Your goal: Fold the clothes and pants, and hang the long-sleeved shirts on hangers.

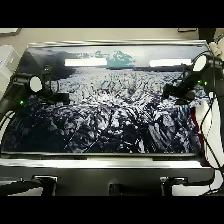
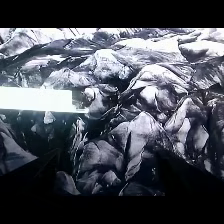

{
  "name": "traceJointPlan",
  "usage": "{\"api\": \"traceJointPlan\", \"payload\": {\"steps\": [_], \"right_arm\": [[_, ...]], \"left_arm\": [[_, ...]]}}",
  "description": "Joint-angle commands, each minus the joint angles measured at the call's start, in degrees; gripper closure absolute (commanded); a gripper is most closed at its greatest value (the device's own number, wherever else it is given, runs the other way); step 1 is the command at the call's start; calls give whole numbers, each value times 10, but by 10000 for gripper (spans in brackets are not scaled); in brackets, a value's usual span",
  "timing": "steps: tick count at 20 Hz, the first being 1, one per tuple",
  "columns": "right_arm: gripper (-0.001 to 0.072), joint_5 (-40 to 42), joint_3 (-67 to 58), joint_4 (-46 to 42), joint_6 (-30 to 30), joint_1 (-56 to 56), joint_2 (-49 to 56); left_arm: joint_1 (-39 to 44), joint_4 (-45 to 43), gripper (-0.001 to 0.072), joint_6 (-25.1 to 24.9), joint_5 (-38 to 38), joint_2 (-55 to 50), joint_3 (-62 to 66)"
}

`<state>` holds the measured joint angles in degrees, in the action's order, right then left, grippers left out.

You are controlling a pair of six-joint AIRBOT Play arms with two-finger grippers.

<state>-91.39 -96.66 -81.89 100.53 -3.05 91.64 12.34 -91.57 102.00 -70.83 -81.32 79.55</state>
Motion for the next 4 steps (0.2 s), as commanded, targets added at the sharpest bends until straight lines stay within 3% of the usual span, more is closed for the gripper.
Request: {"api": "traceJointPlan", "payload": {"steps": [1, 4], "right_arm": [[7, 0, 0, -2, 0, 1, 0], [7, 0, 0, -3, 0, 1, 0]], "left_arm": [[0, 1, -6, 0, 3, 0, -1], [0, 1, -6, 0, 3, 0, -1]]}}
